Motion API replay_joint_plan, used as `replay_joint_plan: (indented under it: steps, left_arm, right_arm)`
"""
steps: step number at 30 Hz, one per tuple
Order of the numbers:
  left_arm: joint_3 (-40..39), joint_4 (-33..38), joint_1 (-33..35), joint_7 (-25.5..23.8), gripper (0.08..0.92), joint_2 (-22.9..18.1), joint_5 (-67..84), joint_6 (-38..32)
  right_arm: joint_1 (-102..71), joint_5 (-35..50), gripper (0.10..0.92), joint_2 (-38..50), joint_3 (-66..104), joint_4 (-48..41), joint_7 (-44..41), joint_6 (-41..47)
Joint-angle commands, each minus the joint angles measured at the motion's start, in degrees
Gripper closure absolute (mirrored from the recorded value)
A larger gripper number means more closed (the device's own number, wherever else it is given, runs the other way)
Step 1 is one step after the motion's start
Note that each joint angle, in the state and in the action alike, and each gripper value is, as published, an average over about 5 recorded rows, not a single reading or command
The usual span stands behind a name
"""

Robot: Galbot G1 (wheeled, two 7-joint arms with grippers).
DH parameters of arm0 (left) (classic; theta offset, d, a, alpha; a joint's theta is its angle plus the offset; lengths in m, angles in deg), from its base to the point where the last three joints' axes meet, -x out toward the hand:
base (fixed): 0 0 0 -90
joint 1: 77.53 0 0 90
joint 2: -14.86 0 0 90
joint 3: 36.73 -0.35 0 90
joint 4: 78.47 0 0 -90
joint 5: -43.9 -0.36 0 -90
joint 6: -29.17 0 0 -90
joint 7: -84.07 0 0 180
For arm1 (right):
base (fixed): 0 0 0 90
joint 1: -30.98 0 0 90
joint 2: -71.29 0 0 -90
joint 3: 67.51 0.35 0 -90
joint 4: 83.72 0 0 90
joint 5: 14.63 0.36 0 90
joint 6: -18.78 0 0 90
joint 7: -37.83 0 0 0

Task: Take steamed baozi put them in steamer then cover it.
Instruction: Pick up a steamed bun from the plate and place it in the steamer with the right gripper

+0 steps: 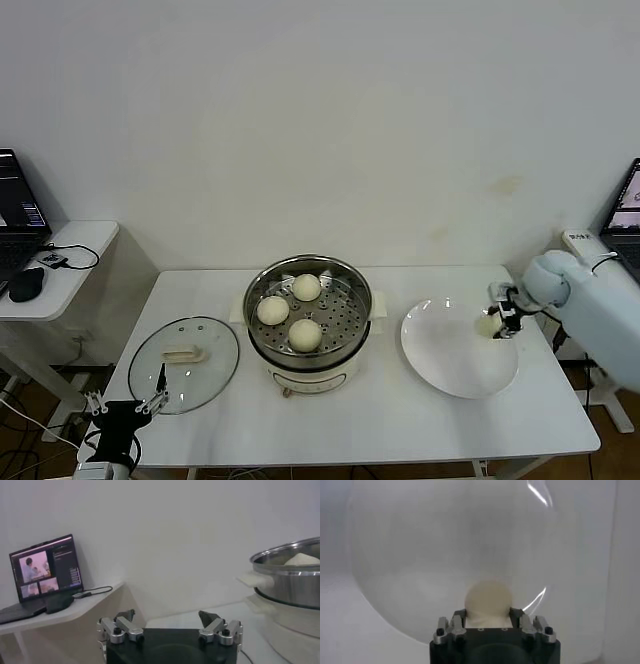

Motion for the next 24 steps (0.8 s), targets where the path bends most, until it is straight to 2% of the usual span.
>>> replay_joint_plan:
  steps: [1, 9, 19, 24]
  left_arm:
    - [-0.07, 0.18, -0.21, -0.08, 0.177, 0.13, 0.03, 0.11]
    - [-0.56, 0.04, -0.72, -0.07, 0.177, 0.01, 0.09, -0.02]
    - [-0.92, 0.73, -1.08, 0.02, 0.177, -0.92, -0.02, -0.04]
    - [-0.78, 0.94, -1.1, 0.05, 0.177, -1.03, 0.14, -0.05]
  right_arm:
    - [21.3, 15.41, 0.466, 4.41, -15.43, 16.09, 0.13, 6.74]
    - [40.83, 30.74, 0.459, -3.79, -29.88, 22.09, 4.67, 15.64]
    - [37.89, 45.1, 0.449, -15.27, -32.85, 22.16, 13.39, 24.56]
    - [34.12, 45.6, 0.448, -19.96, -34.09, 19.1, 17.13, 26.57]
